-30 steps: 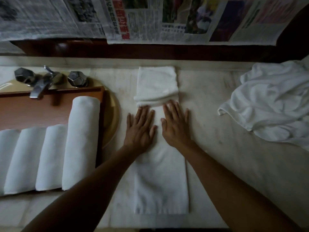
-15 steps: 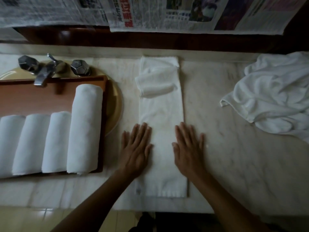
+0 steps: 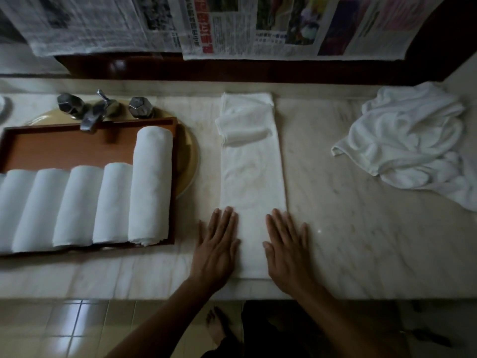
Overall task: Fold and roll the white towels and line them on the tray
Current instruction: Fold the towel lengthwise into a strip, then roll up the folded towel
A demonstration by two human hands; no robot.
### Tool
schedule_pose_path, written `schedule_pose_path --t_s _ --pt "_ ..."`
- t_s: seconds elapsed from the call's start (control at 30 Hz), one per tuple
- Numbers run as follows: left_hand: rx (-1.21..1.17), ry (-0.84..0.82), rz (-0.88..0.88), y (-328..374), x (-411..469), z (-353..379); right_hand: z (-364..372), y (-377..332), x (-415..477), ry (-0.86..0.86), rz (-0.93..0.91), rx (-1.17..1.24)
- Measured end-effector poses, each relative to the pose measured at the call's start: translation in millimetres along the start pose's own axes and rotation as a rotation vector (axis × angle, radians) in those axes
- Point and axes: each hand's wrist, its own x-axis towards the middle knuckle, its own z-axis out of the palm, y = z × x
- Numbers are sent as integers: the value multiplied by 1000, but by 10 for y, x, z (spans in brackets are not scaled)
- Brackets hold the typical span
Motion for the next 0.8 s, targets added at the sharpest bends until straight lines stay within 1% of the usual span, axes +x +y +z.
schedule_pose_path --t_s 0.1,0.17,0.23,0.33,0.4,0.57,0.67,0.8 --pt "-28 71 -60 -112 -162 -73 14 82 -113 -18 136 3" --pt "-17 83 -103 -81 -334 -113 6 79 -232 8 171 33" --pt "-9 97 -64 78 -517 -145 7 14 -387 61 107 93" --pt "21 37 159 235 -747 -39 122 -159 -686 92 -126 151" --pt "21 -18 269 157 -855 22 231 -227 -888 61 -204 111" --pt "26 -56 362 32 -1016 -34 255 -152 -1091 104 -193 153" --pt "10 -50 352 20 -1085 -152 204 -152 -1123 155 -192 181" --pt "25 -89 367 -26 -1072 -192 71 -177 -1147 122 -182 235"
